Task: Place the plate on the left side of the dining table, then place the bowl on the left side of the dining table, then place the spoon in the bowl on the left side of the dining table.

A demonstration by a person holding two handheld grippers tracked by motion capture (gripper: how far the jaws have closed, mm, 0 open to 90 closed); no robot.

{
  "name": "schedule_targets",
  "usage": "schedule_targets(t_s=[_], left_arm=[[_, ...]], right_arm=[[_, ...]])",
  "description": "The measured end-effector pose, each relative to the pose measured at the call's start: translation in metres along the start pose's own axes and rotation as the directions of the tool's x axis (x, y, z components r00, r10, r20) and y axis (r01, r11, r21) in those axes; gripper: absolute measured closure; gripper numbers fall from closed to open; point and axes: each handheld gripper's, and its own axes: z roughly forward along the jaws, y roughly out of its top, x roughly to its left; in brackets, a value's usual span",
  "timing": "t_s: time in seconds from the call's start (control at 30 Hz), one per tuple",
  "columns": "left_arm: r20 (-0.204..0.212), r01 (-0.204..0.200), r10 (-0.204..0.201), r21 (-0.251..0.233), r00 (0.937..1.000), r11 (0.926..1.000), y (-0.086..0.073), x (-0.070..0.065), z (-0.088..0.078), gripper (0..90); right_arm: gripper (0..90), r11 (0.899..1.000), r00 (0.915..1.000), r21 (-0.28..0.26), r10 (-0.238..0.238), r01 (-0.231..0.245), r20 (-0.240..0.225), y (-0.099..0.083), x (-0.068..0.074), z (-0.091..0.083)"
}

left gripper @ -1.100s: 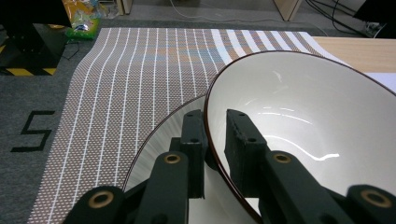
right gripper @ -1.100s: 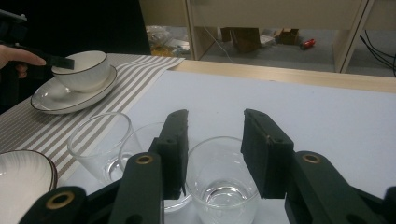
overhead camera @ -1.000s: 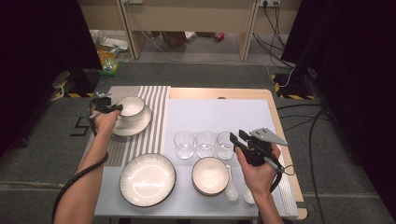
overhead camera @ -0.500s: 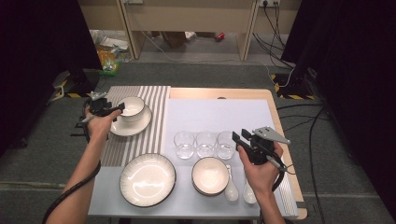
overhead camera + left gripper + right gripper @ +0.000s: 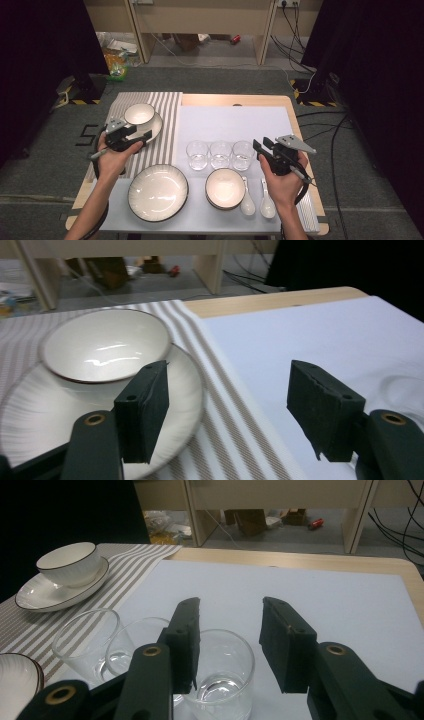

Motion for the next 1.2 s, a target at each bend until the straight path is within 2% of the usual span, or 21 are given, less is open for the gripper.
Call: schedule_targets(t_s=[0.1, 0.23, 0.3, 0.43, 0.53, 0.6, 0.8, 0.9, 1.0, 1.2], left_arm=[[0.019, -0.009, 0.009, 0.001, 0.9998, 1.0, 0.0, -0.007, -0.003, 32.3], [0.014, -0.016, 0.016, -0.01, 0.9998, 0.9998, 0.001, -0.01, -0.003, 32.2], [0.016, -0.018, 0.018, -0.003, 0.9997, 0.9998, 0.0, -0.01, -0.003, 32.2], [0.029, -0.026, 0.026, -0.003, 0.9992, 0.9997, 0.0, -0.014, -0.002, 32.3], [0.059, -0.043, 0.043, 0.0, 0.9973, 0.9991, 0.003, -0.021, 0.0, 32.3], [0.076, -0.052, 0.052, 0.001, 0.9958, 0.9986, 0.003, -0.026, 0.0, 32.2], [0.111, -0.056, 0.057, -0.007, 0.9922, 0.9984, 0.005, -0.037, -0.002, 32.4], [0.126, -0.055, 0.057, -0.018, 0.9904, 0.9983, 0.005, -0.045, -0.005, 32.4], [0.165, -0.059, 0.061, -0.019, 0.9844, 0.9981, 0.003, -0.057, -0.006, 32.3], [0.248, -0.093, 0.093, -0.012, 0.9642, 0.9956, 0.001, -0.08, -0.005, 32.5]], right_arm=[[59.9, 1.0, 1.0, -0.002, 0.002, -0.002, 0.002, 0.0, -0.001, 0.0], [60.0, 1.0, 0.9999, 0.003, 0.002, -0.002, 0.01, 0.0, -0.002, -0.002], [60.0, 1.0, 0.9998, 0.003, 0.018, -0.018, 0.009, 0.0, -0.002, -0.002], [59.9, 1.0, 0.9999, 0.007, 0.003, -0.003, 0.016, 0.0, -0.005, 0.0], [59.9, 1.0, 0.9997, 0.006, 0.018, -0.018, 0.015, 0.0, -0.006, 0.001], [59.9, 1.0, 0.9997, 0.012, 0.006, -0.006, 0.023, -0.001, -0.007, 0.001], [59.9, 1.0, 0.9995, 0.003, 0.022, -0.022, 0.021, -0.002, -0.007, -0.001], [59.9, 1.0, 0.9998, 0.006, 0.01, -0.011, 0.015, -0.002, -0.006, -0.002], [59.9, 1.0, 0.9998, 0.002, 0.011, -0.011, 0.016, -0.001, -0.007, -0.004], [59.9, 1.0, 0.9998, -0.008, 0.016, -0.016, 0.015, -0.001, -0.009, -0.004]])
